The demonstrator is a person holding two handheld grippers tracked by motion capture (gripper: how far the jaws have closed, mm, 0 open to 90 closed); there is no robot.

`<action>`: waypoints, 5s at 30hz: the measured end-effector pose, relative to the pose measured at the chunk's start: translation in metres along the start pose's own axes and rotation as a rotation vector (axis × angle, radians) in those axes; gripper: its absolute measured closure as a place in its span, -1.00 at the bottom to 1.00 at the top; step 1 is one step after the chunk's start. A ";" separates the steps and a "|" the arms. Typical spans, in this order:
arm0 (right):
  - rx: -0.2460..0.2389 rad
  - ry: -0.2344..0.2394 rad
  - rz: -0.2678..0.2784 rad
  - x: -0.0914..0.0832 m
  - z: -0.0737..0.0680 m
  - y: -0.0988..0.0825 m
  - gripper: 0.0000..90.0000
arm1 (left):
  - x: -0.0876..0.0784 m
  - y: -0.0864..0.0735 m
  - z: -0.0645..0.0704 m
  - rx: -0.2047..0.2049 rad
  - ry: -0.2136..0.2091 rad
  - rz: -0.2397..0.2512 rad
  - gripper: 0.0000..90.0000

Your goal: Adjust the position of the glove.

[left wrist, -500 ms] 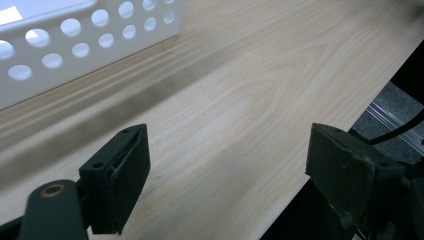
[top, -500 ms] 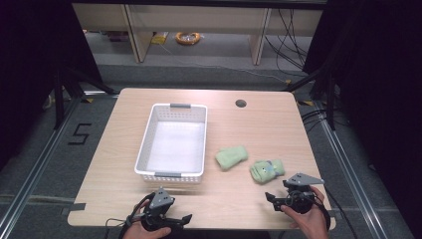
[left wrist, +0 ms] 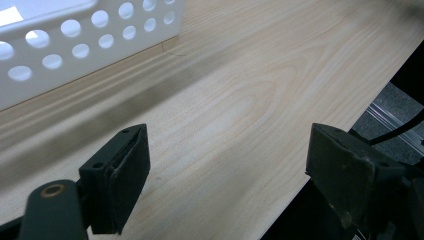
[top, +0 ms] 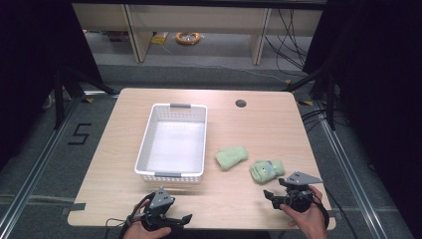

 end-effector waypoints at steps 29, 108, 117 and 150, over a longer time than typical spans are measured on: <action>-0.113 0.052 0.057 0.029 -0.012 0.079 -0.21 | 0.000 0.001 -0.001 -0.008 -0.001 0.009 -0.62; -0.051 0.252 0.021 0.035 -0.075 0.064 0.97 | -0.002 0.001 0.000 -0.015 -0.015 0.005 -0.63; -0.014 0.267 -0.010 0.042 -0.083 0.041 0.97 | -0.003 0.001 -0.001 0.013 -0.010 0.003 -0.63; -0.016 0.190 -0.125 0.026 -0.050 0.001 0.39 | 0.051 0.033 0.065 0.075 -0.147 -0.057 -0.25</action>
Point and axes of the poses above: each handheld gripper's, and its own axes: x roughly forward along the jaws, y roughly out of its top, z roughly to its right, the point moved 5 cm from there along x, roughly forward along the jaws, and after that the axes turned 3 degrees about y, right-handed, at the moved point
